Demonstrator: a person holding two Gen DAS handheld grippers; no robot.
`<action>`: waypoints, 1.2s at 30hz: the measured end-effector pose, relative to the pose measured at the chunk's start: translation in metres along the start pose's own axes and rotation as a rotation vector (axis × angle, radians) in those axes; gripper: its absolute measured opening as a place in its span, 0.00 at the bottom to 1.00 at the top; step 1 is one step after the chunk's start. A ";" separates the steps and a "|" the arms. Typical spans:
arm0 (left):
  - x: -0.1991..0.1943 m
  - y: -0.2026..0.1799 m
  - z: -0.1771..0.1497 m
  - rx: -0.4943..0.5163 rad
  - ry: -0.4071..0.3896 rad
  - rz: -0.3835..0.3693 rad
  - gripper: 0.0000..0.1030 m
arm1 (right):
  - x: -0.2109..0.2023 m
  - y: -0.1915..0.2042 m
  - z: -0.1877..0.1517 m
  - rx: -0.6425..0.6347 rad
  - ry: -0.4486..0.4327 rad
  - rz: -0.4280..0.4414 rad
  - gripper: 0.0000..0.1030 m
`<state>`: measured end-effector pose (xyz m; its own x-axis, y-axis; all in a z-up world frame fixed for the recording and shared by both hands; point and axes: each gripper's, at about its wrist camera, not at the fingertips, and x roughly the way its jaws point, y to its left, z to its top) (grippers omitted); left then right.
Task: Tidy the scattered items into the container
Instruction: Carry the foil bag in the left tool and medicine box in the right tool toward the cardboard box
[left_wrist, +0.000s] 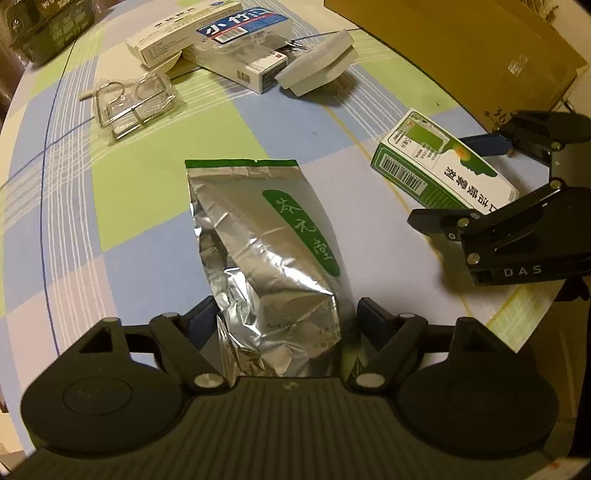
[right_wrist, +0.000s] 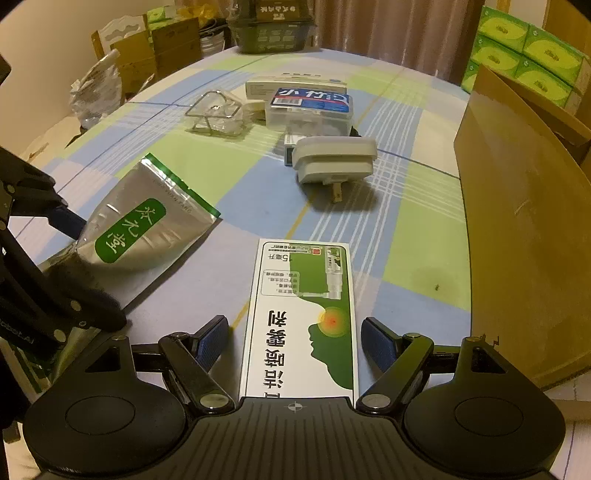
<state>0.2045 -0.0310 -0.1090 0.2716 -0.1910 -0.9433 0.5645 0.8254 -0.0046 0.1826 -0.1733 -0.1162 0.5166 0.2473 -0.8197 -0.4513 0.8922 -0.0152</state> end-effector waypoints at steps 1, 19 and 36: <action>-0.002 -0.001 0.000 0.007 -0.005 -0.006 0.62 | 0.000 0.000 0.000 -0.004 -0.001 -0.001 0.71; -0.044 -0.007 0.008 0.006 -0.070 -0.017 0.52 | -0.049 -0.006 0.009 0.061 -0.099 -0.035 0.51; -0.119 -0.049 0.075 0.098 -0.221 -0.042 0.52 | -0.155 -0.054 0.044 0.155 -0.326 -0.149 0.51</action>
<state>0.2031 -0.0888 0.0288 0.4043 -0.3446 -0.8472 0.6487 0.7610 0.0001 0.1590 -0.2429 0.0368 0.7832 0.1956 -0.5902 -0.2516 0.9677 -0.0131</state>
